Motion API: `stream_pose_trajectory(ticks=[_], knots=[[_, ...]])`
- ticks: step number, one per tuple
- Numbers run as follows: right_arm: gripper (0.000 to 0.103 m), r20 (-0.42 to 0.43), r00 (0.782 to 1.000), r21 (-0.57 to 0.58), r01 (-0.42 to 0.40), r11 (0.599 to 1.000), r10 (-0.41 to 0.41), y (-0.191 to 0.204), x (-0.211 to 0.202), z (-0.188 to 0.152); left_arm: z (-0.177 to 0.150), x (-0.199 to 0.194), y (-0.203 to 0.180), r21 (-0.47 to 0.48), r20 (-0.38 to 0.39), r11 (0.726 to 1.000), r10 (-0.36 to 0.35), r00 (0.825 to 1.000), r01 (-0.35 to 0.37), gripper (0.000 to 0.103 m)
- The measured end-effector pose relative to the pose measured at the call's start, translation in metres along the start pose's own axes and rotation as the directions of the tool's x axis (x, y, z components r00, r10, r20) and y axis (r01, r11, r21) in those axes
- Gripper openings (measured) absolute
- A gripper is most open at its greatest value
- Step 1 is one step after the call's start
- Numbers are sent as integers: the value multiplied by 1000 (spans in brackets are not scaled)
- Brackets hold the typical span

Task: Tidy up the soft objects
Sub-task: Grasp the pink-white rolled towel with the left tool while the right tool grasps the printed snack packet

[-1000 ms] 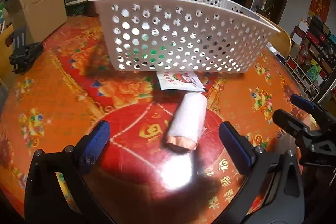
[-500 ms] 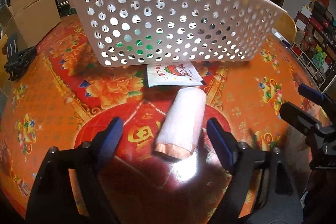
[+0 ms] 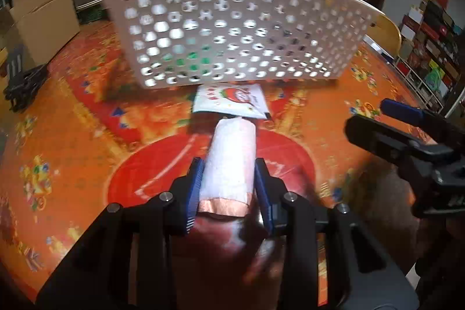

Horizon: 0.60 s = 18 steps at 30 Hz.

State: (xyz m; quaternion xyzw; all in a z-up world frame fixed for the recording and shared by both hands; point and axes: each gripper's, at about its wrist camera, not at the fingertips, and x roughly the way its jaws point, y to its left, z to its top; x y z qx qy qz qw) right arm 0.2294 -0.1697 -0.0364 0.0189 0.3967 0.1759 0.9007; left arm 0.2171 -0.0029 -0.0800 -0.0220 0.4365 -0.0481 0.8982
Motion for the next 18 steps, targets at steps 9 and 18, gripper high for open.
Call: stream_pose_trajectory(ticks=[9, 18], knots=[[91, -49, 998, -42, -44, 998, 42, 48, 46, 16, -11, -16, 59, -81, 1, 995, 59, 998, -58, 33], [86, -120, 991, -111, -77, 991, 63, 91, 81, 27, -19, -23, 97, -134, 16, 988, 75, 997, -72, 33]])
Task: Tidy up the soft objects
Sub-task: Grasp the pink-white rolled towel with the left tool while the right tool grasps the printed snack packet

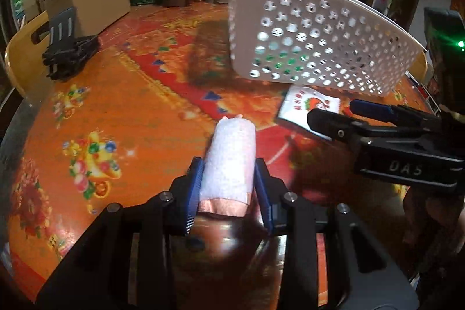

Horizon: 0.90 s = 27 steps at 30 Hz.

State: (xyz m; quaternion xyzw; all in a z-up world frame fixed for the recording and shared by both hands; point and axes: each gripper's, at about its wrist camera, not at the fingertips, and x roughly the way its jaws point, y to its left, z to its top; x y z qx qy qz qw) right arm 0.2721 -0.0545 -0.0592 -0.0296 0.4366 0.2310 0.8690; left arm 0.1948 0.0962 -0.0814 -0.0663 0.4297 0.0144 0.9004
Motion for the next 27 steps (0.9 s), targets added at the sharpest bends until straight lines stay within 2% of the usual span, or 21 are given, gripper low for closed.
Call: stream_pose_trajectory(ticks=[9, 12, 21, 25, 27], knots=[[86, -39, 997, -70, 64, 995, -67, 25, 22, 11, -2, -1, 5, -23, 14, 1000, 1, 1000, 0, 33], [78, -43, 993, -104, 102, 989, -107, 33, 26, 12, -2, -1, 5, -27, 15, 1000, 0, 1000, 0, 33], [40, -23, 995, -137, 92, 986, -96, 30, 18, 7, -2, -1, 4, -22, 16, 1000, 8, 1000, -8, 33], [12, -31, 998, -162, 53, 985, -58, 29, 11, 1, -2, -1, 3, -22, 16, 1000, 11, 1000, -11, 33], [11, -22, 997, -180, 67, 981, -72, 33, 10, -1, -2, -1, 4, -23, 16, 1000, 11, 1000, -10, 33]])
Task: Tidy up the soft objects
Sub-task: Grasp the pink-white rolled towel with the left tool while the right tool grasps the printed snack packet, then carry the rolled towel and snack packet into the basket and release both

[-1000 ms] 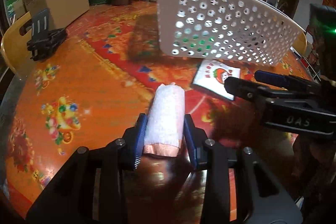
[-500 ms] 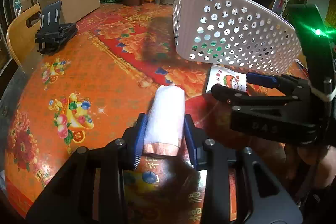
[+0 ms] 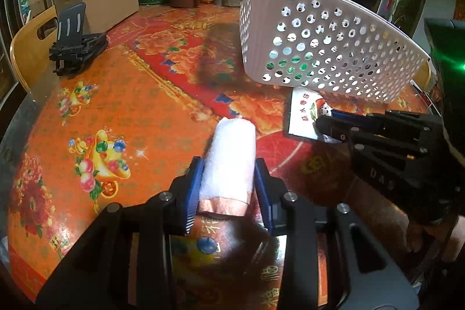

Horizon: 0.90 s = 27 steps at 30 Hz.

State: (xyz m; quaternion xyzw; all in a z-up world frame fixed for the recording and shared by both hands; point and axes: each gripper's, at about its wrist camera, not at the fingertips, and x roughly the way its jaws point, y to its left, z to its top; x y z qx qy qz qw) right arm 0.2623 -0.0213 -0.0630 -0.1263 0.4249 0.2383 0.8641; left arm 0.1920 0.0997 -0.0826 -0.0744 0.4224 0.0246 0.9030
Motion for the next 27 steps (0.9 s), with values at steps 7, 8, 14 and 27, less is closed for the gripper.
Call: stream_pose_trajectory(ticks=[7, 8, 14, 27], knots=[[5, 30, 998, 32, -63, 997, 63, -6, -15, -12, 0, 0, 2, -6, 1, 1000, -6, 1000, 6, 33], [5, 38, 997, 35, -68, 997, 66, -8, -20, -15, 0, -1, 2, -8, 2, 1000, -8, 1000, 8, 33], [5, 106, 991, 54, -89, 995, 83, -21, -58, -32, -1, -8, 2, -7, 36, 1000, -14, 999, 14, 31], [4, 193, 979, 106, -92, 990, 71, -61, -110, -61, -5, -44, -20, 35, 131, 998, -61, 989, 57, 30]])
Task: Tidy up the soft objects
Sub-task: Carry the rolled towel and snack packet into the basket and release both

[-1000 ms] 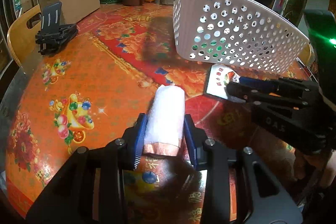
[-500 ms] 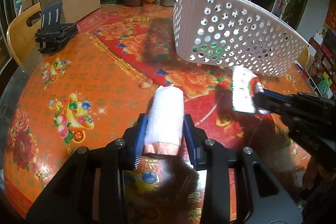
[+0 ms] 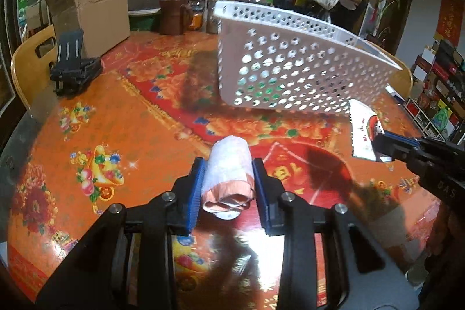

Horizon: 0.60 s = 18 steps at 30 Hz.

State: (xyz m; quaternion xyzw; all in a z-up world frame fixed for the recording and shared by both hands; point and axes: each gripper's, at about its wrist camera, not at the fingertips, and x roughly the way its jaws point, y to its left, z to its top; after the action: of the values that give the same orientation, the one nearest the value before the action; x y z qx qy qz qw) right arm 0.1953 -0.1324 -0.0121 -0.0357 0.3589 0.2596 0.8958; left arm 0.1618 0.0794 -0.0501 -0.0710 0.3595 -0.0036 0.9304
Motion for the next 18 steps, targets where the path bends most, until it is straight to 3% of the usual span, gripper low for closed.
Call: stream_pose_trajectory(ticks=[18], knots=[[4, 118, 993, 30, 6, 1000, -10, -29, -59, 4, 25, -59, -50, 70, 126, 997, -51, 991, 43, 30]])
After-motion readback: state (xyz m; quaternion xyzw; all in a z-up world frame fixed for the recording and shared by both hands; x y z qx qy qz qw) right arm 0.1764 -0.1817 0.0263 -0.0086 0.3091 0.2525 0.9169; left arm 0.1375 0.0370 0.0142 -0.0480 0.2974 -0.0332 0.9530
